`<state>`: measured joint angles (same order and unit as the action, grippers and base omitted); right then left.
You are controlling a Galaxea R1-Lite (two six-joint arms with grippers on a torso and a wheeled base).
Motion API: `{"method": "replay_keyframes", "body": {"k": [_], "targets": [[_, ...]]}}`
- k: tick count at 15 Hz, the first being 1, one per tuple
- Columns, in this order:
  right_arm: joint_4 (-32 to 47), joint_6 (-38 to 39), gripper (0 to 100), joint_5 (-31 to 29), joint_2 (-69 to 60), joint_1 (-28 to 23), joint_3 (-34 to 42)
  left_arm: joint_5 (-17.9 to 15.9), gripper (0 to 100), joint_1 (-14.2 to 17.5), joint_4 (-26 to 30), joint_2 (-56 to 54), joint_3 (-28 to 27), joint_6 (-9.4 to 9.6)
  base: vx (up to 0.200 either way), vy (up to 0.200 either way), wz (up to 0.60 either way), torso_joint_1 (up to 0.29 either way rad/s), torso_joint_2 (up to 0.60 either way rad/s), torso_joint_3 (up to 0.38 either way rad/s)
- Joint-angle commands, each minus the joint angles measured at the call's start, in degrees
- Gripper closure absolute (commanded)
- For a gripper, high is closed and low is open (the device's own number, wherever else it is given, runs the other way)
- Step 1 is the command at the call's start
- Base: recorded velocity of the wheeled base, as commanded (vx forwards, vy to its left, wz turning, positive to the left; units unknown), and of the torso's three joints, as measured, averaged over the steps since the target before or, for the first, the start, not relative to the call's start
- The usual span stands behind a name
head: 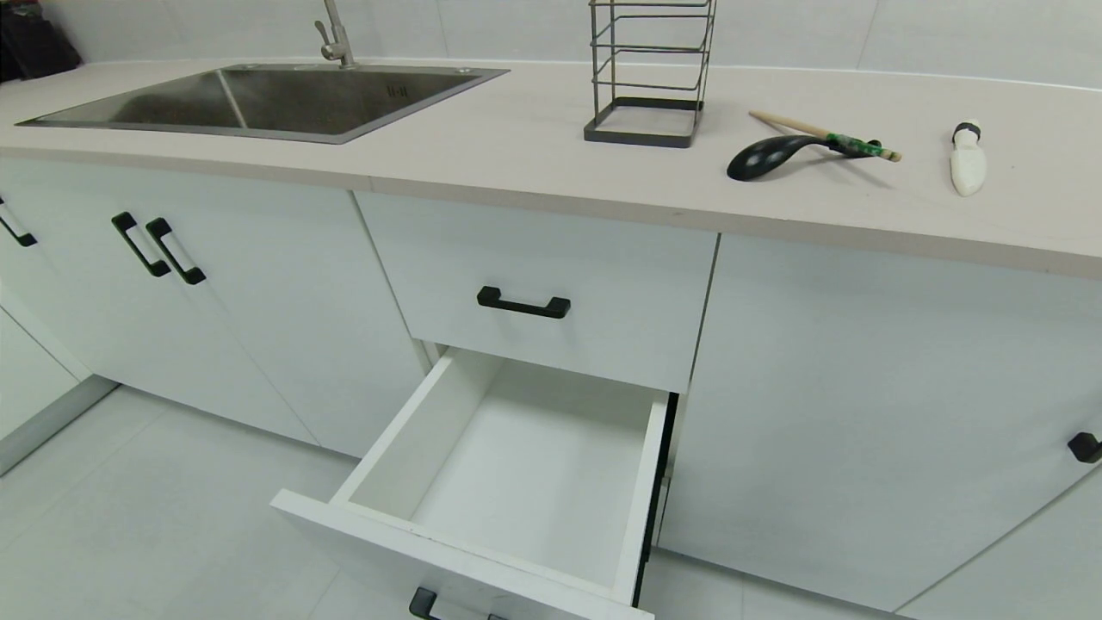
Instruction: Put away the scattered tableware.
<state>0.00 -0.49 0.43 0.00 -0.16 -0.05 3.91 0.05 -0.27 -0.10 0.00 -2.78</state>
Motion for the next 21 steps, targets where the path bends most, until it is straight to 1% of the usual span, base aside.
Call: {"method": "replay_keyframes", "body": {"k": [1, 2, 15, 17, 21], "targets": [[0.0, 0.0, 100, 0.0, 0.0, 0.1, 0.0, 0.0, 0, 0.0, 0.0, 0.1, 0.0, 0.05, 0.2, 0.0, 0.0, -0.002, 0.0, 0.002], [0.0, 0.0, 100, 0.0, 0.0, 0.1, 0.0, 0.0, 0, 0.0, 0.0, 0.1, 0.0, 0.14, 0.2, 0.0, 0.0, -0.002, 0.01, 0.007], [0.0, -0.1, 100, 0.1, 0.0, 0.1, 0.0, 0.0, 0, 0.0, 0.0, 0.1, 0.0, 0.05, 0.0, 0.0, 0.0, 0.0, 0.0, 0.0], [0.0, -0.1, 100, 0.1, 0.0, 0.1, 0.0, 0.0, 0, 0.0, 0.0, 0.1, 0.0, 0.05, 0.0, 0.0, 0.0, 0.122, -0.16, -0.027], [0.0, -0.1, 100, 0.1, 0.0, 0.1, 0.0, 0.0, 0, 0.0, 0.0, 0.1, 0.0, -0.03, 0.0, 0.0, 0.0, 0.239, -0.11, -0.137]]}}
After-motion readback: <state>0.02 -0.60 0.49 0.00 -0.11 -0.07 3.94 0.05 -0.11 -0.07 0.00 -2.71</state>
